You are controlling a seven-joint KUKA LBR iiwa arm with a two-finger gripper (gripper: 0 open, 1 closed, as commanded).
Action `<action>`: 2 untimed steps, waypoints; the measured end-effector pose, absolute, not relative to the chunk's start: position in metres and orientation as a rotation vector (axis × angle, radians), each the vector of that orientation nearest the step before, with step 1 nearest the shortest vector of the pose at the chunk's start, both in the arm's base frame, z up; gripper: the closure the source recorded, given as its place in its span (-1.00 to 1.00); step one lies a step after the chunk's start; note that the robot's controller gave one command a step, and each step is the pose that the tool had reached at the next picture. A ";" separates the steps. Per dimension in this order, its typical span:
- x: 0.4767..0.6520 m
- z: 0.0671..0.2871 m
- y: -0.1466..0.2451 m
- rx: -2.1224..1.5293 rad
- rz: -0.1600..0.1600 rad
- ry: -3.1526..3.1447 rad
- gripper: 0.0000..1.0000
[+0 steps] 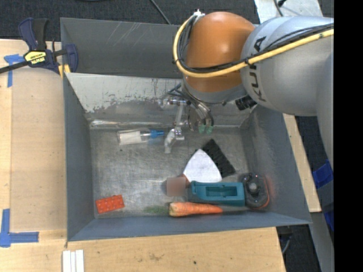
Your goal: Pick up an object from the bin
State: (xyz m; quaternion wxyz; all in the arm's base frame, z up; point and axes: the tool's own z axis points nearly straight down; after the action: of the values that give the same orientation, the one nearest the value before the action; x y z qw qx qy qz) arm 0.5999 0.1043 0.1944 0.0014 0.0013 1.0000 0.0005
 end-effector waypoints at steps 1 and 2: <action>0.600 0.194 0.104 0.004 0.001 3.139 -1.00; 0.608 0.156 0.146 -0.060 0.000 3.128 -1.00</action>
Offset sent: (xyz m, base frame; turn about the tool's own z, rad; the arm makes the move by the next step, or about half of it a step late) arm 0.0072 0.0807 -0.0787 -0.0794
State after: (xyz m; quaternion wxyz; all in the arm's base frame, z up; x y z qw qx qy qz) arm 0.6078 0.1464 0.1557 0.0063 -0.0190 0.9998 0.0000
